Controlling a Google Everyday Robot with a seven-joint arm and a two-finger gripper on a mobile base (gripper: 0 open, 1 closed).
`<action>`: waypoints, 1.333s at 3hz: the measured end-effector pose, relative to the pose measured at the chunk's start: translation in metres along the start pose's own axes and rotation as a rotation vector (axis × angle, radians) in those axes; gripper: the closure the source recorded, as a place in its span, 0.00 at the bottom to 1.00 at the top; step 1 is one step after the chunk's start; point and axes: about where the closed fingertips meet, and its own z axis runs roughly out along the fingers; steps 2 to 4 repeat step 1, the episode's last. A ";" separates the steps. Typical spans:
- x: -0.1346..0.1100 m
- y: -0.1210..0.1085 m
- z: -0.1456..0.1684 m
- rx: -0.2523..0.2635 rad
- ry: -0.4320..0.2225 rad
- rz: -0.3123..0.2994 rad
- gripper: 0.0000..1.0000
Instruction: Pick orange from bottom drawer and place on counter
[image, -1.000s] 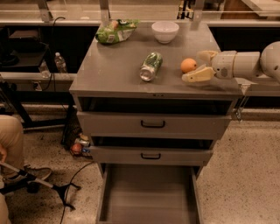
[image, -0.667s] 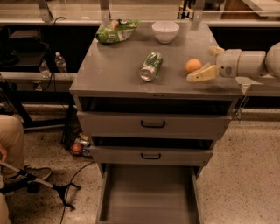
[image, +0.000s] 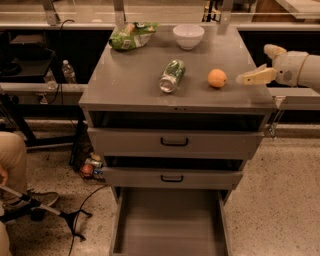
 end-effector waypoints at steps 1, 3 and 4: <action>0.000 -0.030 -0.041 0.101 -0.027 -0.003 0.00; 0.000 -0.030 -0.041 0.101 -0.027 -0.003 0.00; 0.000 -0.030 -0.041 0.101 -0.027 -0.003 0.00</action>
Offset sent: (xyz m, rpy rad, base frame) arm 0.0000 0.0000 0.0000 0.0000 0.0000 0.0000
